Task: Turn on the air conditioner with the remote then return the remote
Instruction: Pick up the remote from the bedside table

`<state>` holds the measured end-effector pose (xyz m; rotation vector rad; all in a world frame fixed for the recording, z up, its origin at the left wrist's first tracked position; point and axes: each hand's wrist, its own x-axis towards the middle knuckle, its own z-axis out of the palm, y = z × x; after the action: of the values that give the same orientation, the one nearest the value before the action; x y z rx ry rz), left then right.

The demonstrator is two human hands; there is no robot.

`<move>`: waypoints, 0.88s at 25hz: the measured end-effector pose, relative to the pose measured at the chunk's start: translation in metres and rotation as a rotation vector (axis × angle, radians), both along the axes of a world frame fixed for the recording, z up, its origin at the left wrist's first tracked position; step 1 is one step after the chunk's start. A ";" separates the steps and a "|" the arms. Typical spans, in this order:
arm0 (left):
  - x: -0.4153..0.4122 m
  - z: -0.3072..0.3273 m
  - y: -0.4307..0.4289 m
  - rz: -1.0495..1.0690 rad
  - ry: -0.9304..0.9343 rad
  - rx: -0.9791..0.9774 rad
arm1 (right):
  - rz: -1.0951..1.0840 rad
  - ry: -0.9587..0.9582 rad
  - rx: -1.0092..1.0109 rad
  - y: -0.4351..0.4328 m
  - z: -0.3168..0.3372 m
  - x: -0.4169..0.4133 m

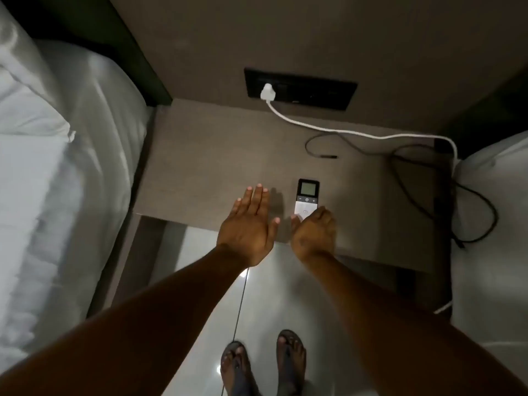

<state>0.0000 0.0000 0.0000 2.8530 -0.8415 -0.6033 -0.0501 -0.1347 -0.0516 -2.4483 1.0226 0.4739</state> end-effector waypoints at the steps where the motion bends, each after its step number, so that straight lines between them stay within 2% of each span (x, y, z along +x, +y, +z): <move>1: 0.005 -0.003 -0.002 0.000 -0.025 -0.009 | -0.022 0.018 -0.027 -0.003 -0.004 0.008; 6: 0.024 -0.009 -0.007 -0.007 -0.007 -0.007 | -0.115 -0.010 0.026 -0.013 -0.021 0.035; 10: 0.029 -0.006 -0.004 -0.006 0.007 0.027 | -0.238 -0.013 0.156 -0.027 -0.026 0.045; 14: 0.041 0.015 -0.003 0.004 -0.016 0.031 | -0.522 -0.148 0.500 -0.038 -0.013 0.045; 18: 0.064 0.069 -0.004 0.012 -0.095 0.030 | -0.633 -0.349 0.718 -0.045 0.052 0.060; 22: 0.089 0.160 0.006 0.060 -0.211 -0.048 | -0.479 -0.359 0.757 -0.040 0.157 0.100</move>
<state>0.0894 0.0063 0.1596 2.9215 -0.7824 -0.2748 0.0497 -0.1748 0.1056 -1.4904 0.9909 0.1895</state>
